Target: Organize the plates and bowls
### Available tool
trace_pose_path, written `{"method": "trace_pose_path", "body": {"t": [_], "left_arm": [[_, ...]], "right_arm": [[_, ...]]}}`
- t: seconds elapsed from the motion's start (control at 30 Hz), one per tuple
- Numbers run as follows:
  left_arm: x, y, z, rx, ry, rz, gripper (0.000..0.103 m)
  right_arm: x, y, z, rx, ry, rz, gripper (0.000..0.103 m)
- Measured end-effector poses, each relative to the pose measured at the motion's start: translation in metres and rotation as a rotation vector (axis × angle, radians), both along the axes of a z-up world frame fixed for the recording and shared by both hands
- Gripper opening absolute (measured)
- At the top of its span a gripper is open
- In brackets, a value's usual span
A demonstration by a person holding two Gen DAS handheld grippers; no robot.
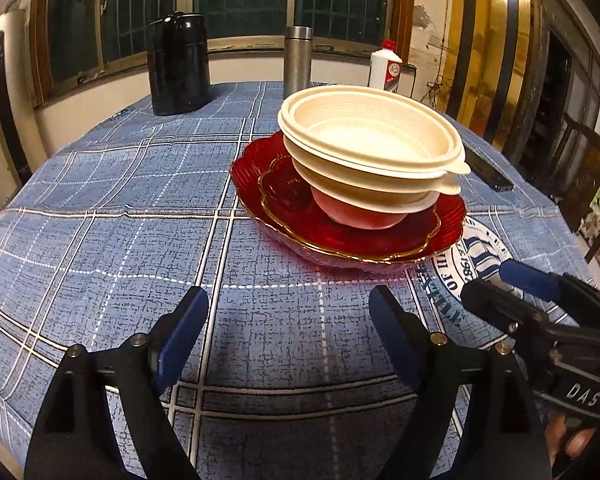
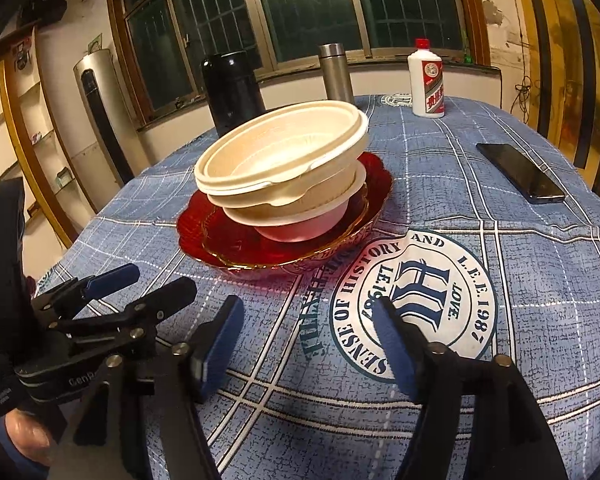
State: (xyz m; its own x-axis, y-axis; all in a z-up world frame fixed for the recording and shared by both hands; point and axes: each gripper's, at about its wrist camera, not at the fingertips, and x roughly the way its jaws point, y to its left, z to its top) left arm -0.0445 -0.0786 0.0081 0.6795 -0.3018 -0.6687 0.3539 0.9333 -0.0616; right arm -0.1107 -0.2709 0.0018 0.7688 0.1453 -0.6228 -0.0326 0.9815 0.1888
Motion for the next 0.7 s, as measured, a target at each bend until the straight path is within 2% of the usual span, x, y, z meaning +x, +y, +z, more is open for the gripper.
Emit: {"method": "trace_pose_path", "body": {"t": [0.2,0.37,0.5,0.7], "left_arm": [[-0.007,-0.004,0.001,0.030,-0.036,-0.010,0.083],[-0.009,-0.006,0.001,0.041,-0.020,-0.031,0.083],[-0.008,-0.014,-0.003,0.103,0.004,-0.049,0.083],[-0.011,-0.017,0.001,0.105,-0.014,-0.071,0.083]], "right_arm": [[-0.001,-0.003,-0.001,0.004,0.007,-0.026,0.075],[-0.002,-0.002,-0.001,-0.015,0.006,-0.039,0.080],[-0.001,-0.004,-0.002,-0.013,0.014,-0.050,0.084],[0.002,-0.007,-0.004,-0.005,0.036,-0.055,0.085]]}}
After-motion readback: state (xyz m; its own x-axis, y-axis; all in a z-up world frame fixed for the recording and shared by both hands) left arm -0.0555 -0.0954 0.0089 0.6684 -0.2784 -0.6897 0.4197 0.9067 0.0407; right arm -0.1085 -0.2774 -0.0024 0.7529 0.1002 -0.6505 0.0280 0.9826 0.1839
